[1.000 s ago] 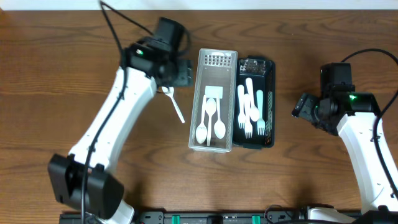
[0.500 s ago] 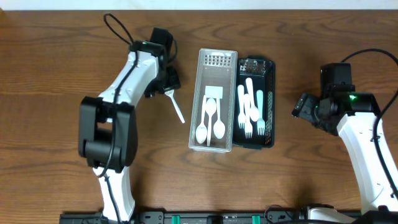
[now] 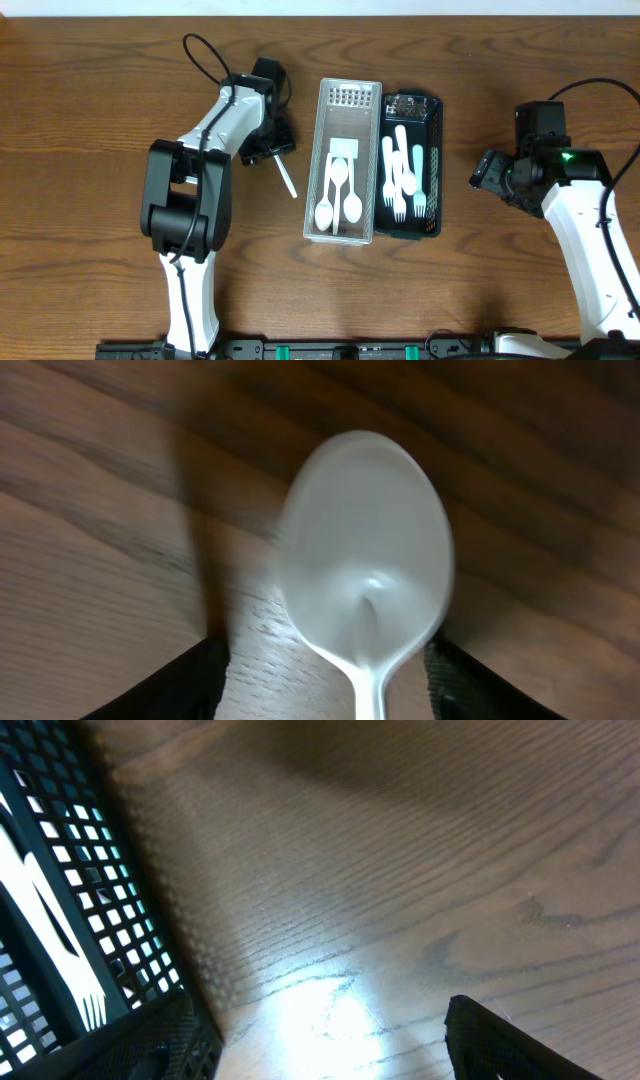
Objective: Pack container
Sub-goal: 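Grasp the last white spoon with the left gripper, then place the white spoon into the grey tray with the left gripper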
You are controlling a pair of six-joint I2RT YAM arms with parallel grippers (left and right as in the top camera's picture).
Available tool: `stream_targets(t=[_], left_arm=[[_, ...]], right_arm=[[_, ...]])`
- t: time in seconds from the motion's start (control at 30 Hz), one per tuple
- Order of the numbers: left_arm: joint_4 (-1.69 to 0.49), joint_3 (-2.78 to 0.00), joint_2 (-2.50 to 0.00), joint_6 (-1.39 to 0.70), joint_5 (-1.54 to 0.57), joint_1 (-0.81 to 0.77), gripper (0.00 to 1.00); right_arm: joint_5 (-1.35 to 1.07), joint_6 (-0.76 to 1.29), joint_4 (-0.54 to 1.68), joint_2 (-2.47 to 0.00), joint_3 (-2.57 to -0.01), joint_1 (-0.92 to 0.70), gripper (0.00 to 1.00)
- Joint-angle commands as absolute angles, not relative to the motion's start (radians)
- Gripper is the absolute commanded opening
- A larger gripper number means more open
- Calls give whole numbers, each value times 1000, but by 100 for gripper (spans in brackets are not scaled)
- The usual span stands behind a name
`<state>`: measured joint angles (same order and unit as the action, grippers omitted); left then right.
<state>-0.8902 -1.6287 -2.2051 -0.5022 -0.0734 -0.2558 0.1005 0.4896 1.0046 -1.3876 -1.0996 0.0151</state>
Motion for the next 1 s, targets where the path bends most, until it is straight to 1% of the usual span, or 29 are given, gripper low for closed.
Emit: stream_targets(t=[0.0, 0.03, 0.07, 0.1, 0.17, 0.2, 0.23, 0.33, 0.47, 0.67, 0.83, 0.97], left_arm=[[-895, -1620, -2245, -515, -74, -279, 62], [-894, -1620, -2244, -515, -74, -283, 59], [-894, -1620, -2244, -515, -74, -286, 53], [-897, -1620, -2244, -515, -74, -287, 37], [-908, -1620, -2244, -516, -75, -289, 18], [-917, -1620, -2243, -519, -77, -290, 11], [-925, -1620, -2241, -518, -79, -289, 8], [-941, -1620, -2230, -485, -78, -289, 6], [-991, -1641, -2163, -450, -78, -282, 6], [-1064, -1705, -1927, -398, -88, -305, 6], [-1048, -1704, -1744, -352, -103, -421, 6], [-1020, -1702, -1721, -318, -93, -562, 6]], right_arm=[[101, 492, 1003, -1388, -1097, 19, 84], [101, 492, 1003, -1388, -1097, 19, 84], [101, 492, 1003, -1388, -1097, 19, 84], [101, 492, 1004, -1388, -1097, 19, 84], [101, 492, 1007, -1388, -1097, 19, 84], [101, 492, 1008, -1388, -1097, 19, 84], [101, 492, 1010, -1388, -1097, 19, 84], [101, 492, 1015, -1388, -1097, 19, 84], [101, 492, 1017, -1388, -1097, 19, 84], [101, 492, 1013, -1388, -1097, 19, 84], [101, 492, 1002, -1388, -1097, 19, 84], [101, 492, 987, -1388, -1097, 19, 85]])
